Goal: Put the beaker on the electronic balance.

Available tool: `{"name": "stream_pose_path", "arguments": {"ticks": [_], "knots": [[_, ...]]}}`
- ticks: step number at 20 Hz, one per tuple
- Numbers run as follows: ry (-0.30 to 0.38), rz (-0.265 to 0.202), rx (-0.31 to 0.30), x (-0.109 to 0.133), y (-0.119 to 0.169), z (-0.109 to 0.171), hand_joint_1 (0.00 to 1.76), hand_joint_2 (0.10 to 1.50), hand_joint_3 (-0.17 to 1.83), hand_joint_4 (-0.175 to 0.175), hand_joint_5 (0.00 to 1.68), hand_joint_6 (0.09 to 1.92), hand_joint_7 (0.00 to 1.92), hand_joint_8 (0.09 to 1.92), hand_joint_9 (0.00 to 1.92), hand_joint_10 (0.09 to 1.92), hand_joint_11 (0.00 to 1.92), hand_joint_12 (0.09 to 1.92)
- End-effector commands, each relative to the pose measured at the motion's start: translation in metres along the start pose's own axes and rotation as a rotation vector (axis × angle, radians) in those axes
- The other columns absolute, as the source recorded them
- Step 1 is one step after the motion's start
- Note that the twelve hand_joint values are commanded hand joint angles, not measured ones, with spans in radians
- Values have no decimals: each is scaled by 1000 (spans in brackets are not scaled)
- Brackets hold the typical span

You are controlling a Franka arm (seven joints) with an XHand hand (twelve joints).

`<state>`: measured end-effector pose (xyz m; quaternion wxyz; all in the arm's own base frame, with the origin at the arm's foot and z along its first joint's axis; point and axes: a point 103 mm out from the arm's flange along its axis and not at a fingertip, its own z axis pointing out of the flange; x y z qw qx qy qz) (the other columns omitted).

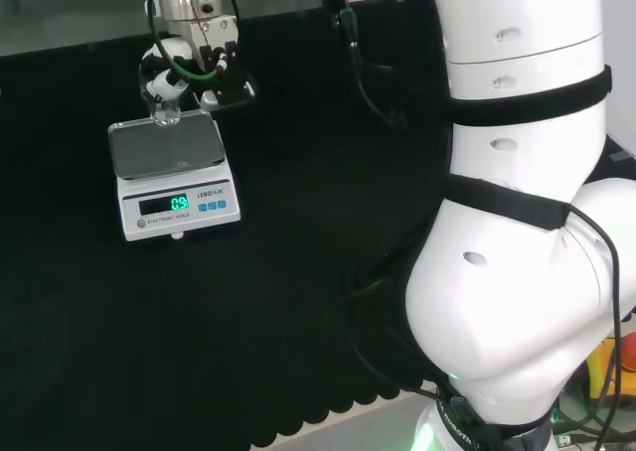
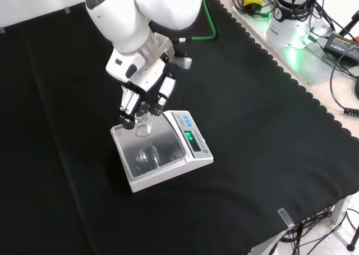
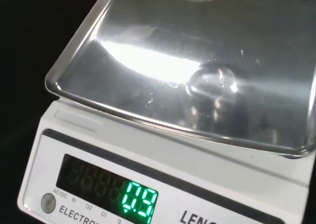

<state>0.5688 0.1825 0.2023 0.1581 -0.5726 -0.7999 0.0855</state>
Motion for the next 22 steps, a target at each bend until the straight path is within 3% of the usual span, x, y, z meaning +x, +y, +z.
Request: {"name": "stream_pose_path", "arguments": {"ticks": [1,22], "knots": [[8,1,6,4,10,12,988,504,576,-113,391,734,680,947,1019,572,1191,903],[0,22,41,7,18,43,992,501,581,-112,392,742,683,954,1008,578,1188,905]]}}
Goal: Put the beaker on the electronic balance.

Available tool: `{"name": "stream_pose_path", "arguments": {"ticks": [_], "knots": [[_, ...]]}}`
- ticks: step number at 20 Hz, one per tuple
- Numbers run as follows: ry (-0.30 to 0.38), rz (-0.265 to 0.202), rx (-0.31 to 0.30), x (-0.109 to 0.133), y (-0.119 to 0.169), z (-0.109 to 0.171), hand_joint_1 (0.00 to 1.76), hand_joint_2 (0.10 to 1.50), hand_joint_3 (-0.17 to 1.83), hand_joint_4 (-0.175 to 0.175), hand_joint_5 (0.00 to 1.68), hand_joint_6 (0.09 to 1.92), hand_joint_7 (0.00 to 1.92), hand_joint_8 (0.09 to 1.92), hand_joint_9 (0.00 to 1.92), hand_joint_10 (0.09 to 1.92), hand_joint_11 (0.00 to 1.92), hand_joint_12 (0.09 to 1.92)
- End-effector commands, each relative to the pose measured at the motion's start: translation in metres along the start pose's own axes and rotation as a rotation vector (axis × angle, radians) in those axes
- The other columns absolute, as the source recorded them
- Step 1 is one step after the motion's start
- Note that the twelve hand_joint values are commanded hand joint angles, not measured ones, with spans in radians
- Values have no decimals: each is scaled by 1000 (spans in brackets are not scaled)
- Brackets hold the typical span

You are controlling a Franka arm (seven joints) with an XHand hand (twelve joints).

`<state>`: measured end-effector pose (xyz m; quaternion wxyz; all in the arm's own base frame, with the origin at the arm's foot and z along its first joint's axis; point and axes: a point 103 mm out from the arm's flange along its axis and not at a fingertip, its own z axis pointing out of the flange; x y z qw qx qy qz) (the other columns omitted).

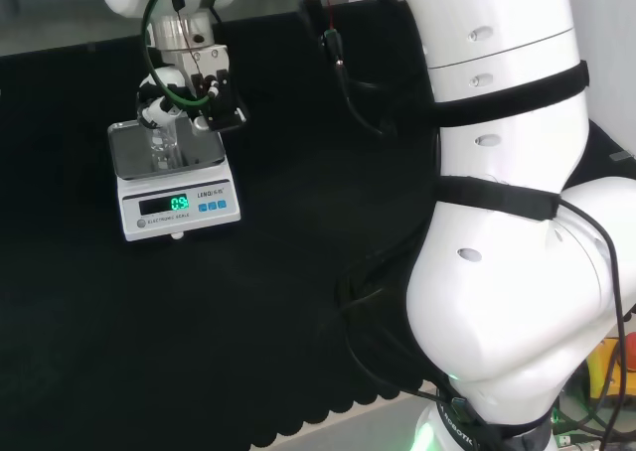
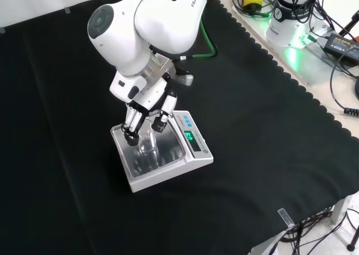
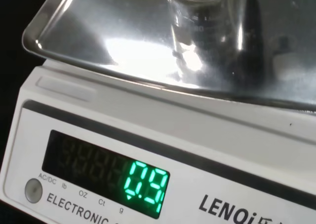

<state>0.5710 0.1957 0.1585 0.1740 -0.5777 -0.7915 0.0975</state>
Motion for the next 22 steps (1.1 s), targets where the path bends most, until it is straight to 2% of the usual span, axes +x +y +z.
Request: {"name": "stream_pose_path", "arguments": {"ticks": [1,4,9,16,19,22], "knots": [[-15,3,7,3,-3,4,992,500,581,-112,392,743,683,954,1007,578,1187,905],[-27,-2,24,3,-4,6,954,493,576,-103,385,737,669,954,952,584,1136,940],[-34,-19,34,5,-5,4,719,481,456,-69,305,591,439,926,544,744,735,1246],[-17,-29,36,5,-6,3,486,539,158,-57,271,279,132,823,108,913,261,1509],[0,-41,51,5,-7,3,417,548,84,-56,247,162,18,634,13,734,58,1569],[10,-43,58,5,-7,2,336,532,40,-56,188,87,1,265,0,341,6,1450]]}}
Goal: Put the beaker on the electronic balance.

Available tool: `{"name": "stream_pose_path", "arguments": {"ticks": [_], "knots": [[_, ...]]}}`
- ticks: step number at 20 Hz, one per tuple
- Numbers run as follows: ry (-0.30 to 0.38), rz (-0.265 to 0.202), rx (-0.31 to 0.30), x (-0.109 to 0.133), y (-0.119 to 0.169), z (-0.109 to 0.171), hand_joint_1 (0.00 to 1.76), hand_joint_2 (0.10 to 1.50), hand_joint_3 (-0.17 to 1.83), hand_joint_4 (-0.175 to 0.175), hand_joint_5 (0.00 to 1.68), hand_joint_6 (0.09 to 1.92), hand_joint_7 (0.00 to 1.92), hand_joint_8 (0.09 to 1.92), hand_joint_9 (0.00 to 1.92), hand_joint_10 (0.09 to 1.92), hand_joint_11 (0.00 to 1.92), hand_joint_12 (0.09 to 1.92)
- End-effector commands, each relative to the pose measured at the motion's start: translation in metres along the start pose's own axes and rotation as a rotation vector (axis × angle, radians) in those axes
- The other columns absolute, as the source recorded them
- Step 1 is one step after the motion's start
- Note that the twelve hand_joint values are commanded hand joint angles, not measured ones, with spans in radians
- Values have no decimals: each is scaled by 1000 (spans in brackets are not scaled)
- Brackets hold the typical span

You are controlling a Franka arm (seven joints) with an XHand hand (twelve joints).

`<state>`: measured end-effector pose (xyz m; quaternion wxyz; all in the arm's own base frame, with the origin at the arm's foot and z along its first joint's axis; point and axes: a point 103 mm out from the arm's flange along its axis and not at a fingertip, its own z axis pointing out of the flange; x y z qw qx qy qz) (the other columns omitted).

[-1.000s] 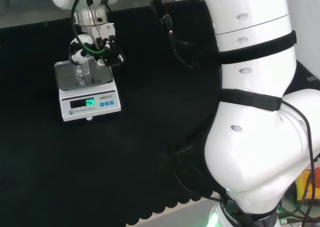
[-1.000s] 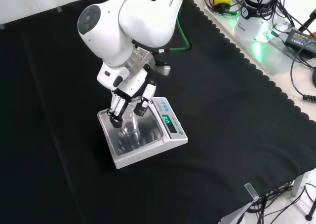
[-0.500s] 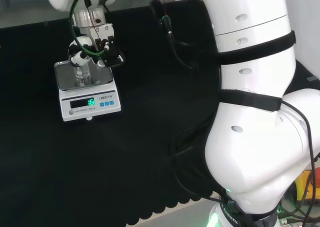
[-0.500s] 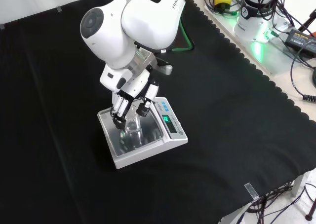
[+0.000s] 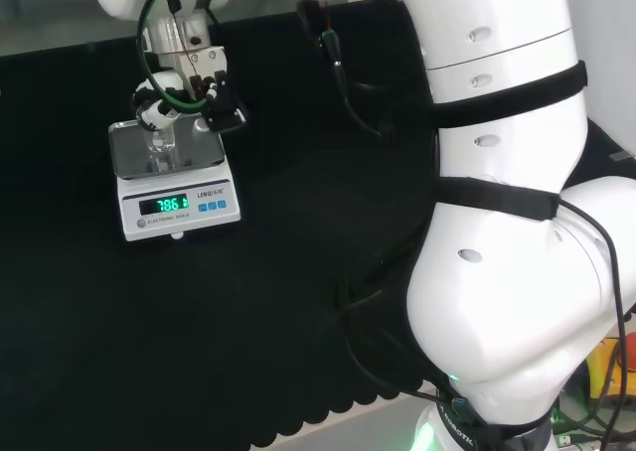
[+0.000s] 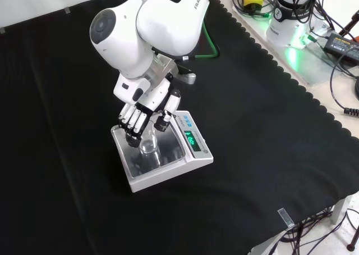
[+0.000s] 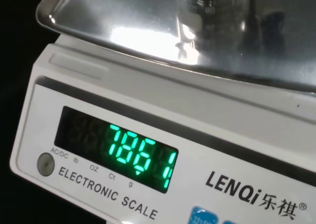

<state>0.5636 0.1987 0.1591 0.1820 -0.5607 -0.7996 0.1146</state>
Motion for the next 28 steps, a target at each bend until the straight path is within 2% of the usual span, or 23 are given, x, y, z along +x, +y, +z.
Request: {"name": "stream_pose_path", "arguments": {"ticks": [1,3,8,14,20,23,24,26,28], "knots": [[18,-11,15,0,-2,-2,320,527,31,-56,171,87,0,185,0,254,2,1404],[9,-11,24,1,-2,-4,301,522,21,-55,153,87,0,105,0,161,0,1338],[-3,-15,8,3,-7,-10,278,510,9,-54,141,87,1,90,0,89,0,1233],[-12,-26,-32,7,-12,-26,270,504,3,-48,110,87,0,87,0,87,0,1144],[-34,-33,-65,14,-28,-58,269,509,5,-45,94,87,0,87,0,87,0,1136],[-40,-33,-87,16,-41,-75,279,528,10,-46,105,87,35,87,52,87,0,1280],[-29,-33,-96,16,-46,-79,290,546,11,-48,146,87,75,87,71,157,0,1369],[-44,-29,-158,16,-58,-85,366,603,20,-52,265,87,131,319,41,574,7,1519],[-43,-21,-202,12,-73,-90,515,685,48,-50,465,96,249,559,140,814,121,1551]]}}
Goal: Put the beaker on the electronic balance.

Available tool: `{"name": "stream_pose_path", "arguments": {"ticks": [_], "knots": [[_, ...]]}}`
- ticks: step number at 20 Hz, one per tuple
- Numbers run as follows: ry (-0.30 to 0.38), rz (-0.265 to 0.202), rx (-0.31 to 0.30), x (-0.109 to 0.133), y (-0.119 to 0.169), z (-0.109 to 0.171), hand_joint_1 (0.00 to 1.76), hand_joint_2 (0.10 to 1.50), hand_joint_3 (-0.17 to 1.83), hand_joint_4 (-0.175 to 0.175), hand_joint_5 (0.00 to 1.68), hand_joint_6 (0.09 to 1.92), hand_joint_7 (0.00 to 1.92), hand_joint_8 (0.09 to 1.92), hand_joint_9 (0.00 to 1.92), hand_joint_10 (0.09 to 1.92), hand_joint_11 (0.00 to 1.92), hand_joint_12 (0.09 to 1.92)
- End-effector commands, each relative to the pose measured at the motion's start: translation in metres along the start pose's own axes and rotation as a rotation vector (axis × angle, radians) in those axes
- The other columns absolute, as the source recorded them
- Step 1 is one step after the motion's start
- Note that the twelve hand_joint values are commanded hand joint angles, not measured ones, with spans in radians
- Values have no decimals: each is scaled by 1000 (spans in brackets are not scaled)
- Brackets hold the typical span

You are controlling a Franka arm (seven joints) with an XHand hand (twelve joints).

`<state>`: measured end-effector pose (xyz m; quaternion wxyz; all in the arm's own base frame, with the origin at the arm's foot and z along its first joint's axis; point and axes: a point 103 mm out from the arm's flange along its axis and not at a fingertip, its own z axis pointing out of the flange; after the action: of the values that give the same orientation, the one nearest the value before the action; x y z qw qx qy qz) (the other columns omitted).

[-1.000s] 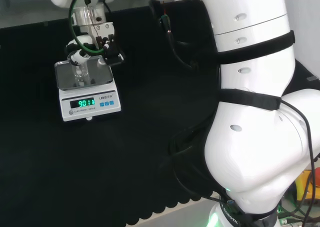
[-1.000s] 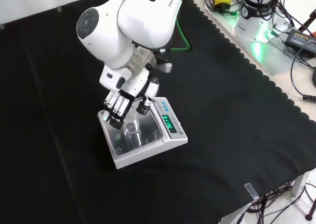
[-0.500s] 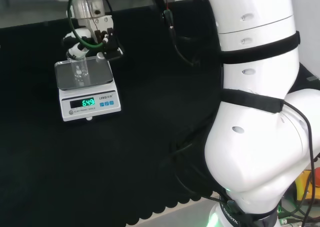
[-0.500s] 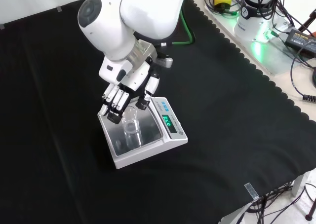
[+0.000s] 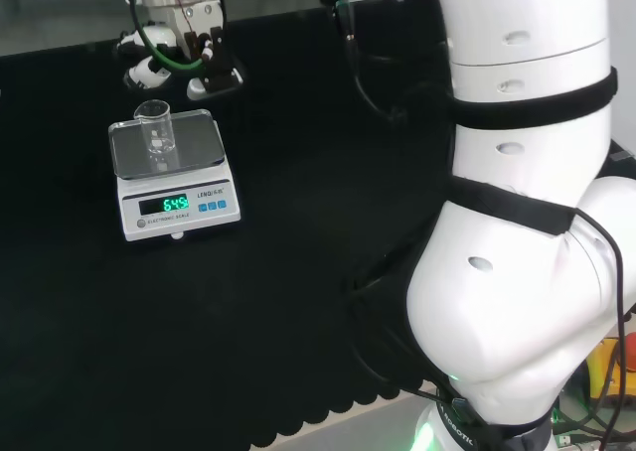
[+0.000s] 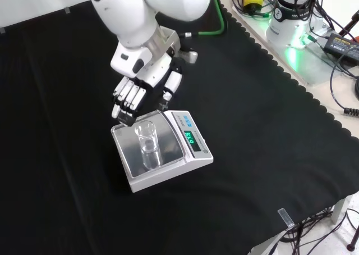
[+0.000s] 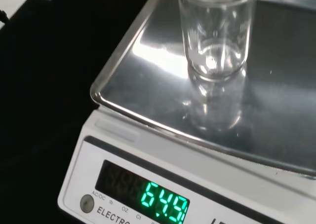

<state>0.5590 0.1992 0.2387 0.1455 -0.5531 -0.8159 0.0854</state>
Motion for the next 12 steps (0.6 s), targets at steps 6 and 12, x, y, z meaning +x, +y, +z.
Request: {"name": "stream_pose_path", "arguments": {"ticks": [6,12], "knots": [[29,50,-163,-18,-80,-29,760,744,231,-56,627,786,629,792,609,722,580,1336],[47,61,-172,-24,-103,-26,772,671,423,-61,654,879,673,832,673,696,642,1304]]}}
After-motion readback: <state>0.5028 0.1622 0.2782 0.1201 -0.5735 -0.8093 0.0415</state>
